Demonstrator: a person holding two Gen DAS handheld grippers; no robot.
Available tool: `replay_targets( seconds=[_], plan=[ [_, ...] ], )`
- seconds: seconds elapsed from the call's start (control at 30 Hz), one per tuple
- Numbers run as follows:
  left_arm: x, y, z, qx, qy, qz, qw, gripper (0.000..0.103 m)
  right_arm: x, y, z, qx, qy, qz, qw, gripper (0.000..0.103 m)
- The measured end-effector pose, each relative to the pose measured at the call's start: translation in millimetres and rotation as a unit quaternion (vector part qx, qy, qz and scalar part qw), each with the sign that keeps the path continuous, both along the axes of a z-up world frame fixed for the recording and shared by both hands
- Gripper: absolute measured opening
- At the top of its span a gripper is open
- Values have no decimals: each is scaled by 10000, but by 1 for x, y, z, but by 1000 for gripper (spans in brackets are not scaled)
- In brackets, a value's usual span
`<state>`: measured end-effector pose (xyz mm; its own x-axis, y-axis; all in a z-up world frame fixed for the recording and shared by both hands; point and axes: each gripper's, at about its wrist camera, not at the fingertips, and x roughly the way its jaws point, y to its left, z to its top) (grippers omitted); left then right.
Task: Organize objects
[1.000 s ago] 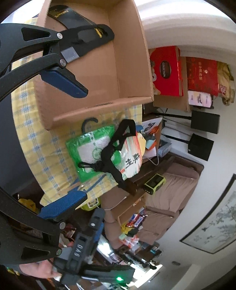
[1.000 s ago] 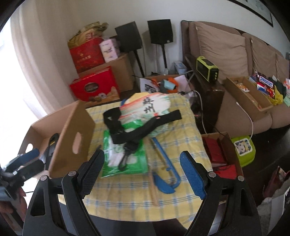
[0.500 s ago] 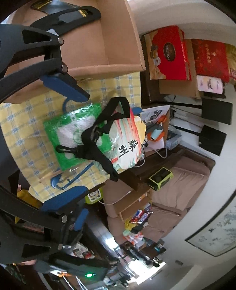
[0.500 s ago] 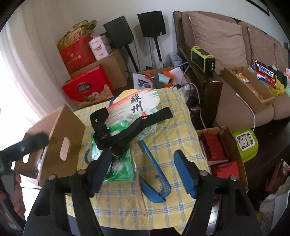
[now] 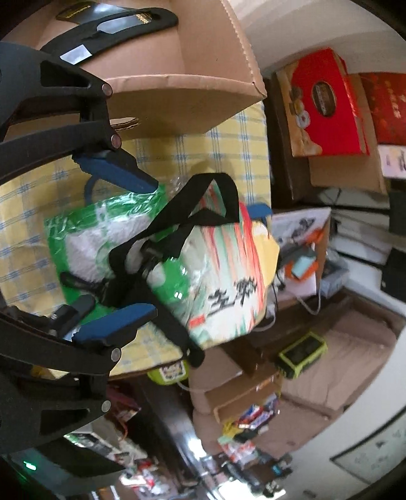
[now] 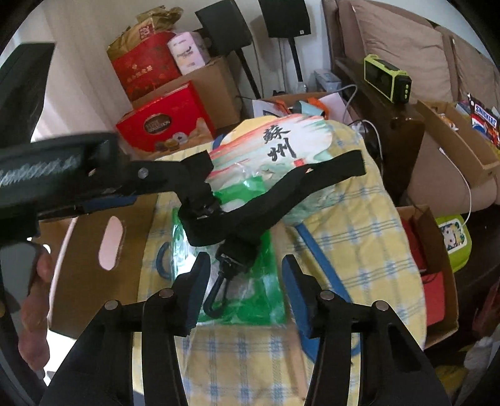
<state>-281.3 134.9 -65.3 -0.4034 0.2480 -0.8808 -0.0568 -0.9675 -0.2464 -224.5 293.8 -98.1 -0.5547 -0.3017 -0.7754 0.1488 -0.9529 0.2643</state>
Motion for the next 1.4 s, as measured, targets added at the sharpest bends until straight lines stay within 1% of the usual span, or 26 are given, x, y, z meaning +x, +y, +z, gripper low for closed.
replay_targets(
  seconds=[0.1, 0.17, 0.23, 0.4, 0.53, 0.6, 0.63, 0.67, 0.73, 0.77, 0.8, 0.83, 0.9, 0.93, 0.97, 1.07, 1.1, 1.17, 1.2, 1.37, 1.4],
  plan=[
    [-9, 0, -12, 85, -216, 93, 9997, 69, -3, -5, -8, 19, 9, -53, 10000, 50],
    [-12, 5, -17, 44, -252, 30, 9997, 69, -4, -8, -11, 58, 40, -55, 10000, 49],
    [-16, 7, -22, 19, -322, 42, 9995, 69, -7, -10, -13, 106, 82, -71, 9999, 44],
    [-25, 8, -35, 115, -536, 159, 9984, 69, -9, -13, -13, 180, 168, -128, 9996, 41],
    [-31, 10, -47, 39, -634, 209, 9978, 69, -10, -15, -15, 239, 206, -121, 9994, 40],
    [-32, 10, -52, 12, -678, 228, 9974, 69, -9, -15, -16, 262, 235, -101, 9993, 37],
    [-33, 10, -55, 3, -700, 239, 9973, 66, -9, -16, -16, 261, 242, -83, 9993, 32],
    [-33, 10, -57, -42, -690, 251, 9973, 60, -9, -15, -17, 245, 239, -61, 9994, 30],
    [-32, 12, -58, -166, -614, 235, 9977, 52, -9, -14, -16, 204, 237, -47, 9995, 28],
    [-32, 13, -57, -223, -566, 240, 9979, 44, -9, -13, -16, 189, 244, -42, 9995, 28],
    [-31, 13, -56, -229, -515, 232, 9981, 39, -9, -13, -16, 167, 247, -36, 9995, 26],
    [-30, 13, -55, -232, -504, 229, 9982, 30, -10, -12, -15, 134, 241, -28, 9996, 25],
    [-29, 13, -54, -260, -455, 197, 9984, 25, -11, -10, -15, 86, 225, -11, 9997, 24],
    [-28, 14, -53, -255, -421, 164, 9987, 19, -11, -10, -15, 54, 217, 0, 9997, 24],
    [-28, 13, -52, -261, -387, 157, 9988, 13, -11, -9, -15, 7, 210, 12, 9998, 23],
    [-24, 13, -47, -114, -308, 42, 9995, 12, -13, -2, -15, -266, 153, 34, 9995, 21],
    [-23, 14, -46, -96, -291, -21, 9995, 12, -13, 1, -15, -387, 130, 38, 9992, 19],
    [-18, 16, -43, -91, -217, -123, 9996, 12, -14, 9, -14, -693, 65, 44, 9976, 19],
    [-16, 16, -41, -41, -193, -154, 9997, 12, -15, 16, -13, -904, 30, 20, 9959, 19],
    [-7, 15, -37, 201, -179, -189, 9995, 12, -18, 40, -8, -1600, -59, -148, 9870, 19],
    [-4, 15, -37, 248, -192, -195, 9993, 12, -20, 44, -9, -1741, -91, -193, 9845, 17]
  ],
)
